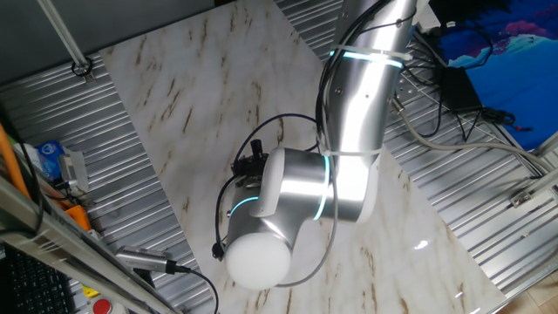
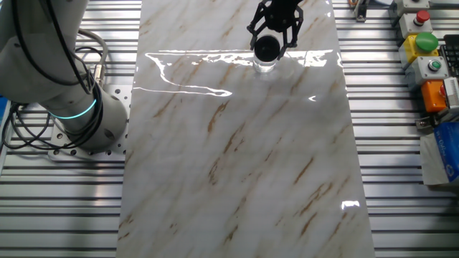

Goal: Screw the lid onto the jar

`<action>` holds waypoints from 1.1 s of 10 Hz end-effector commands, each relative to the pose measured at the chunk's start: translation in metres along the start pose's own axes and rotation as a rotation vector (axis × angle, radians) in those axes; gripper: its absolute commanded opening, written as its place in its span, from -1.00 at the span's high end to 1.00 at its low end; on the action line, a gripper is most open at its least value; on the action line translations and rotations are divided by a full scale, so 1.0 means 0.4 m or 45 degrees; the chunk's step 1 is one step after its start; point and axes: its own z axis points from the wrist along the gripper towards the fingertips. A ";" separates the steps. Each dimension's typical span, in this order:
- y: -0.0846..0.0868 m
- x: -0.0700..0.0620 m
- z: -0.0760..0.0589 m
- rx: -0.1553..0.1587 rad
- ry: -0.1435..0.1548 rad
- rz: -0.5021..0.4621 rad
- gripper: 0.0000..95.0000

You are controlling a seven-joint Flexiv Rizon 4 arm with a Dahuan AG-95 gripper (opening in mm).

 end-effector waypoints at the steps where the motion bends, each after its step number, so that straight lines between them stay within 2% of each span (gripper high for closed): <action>1: 0.000 -0.002 0.000 0.000 -0.002 0.000 1.00; 5: 0.003 -0.004 0.000 0.005 0.005 -0.007 1.00; 11: 0.005 -0.003 -0.004 0.006 -0.008 0.003 1.00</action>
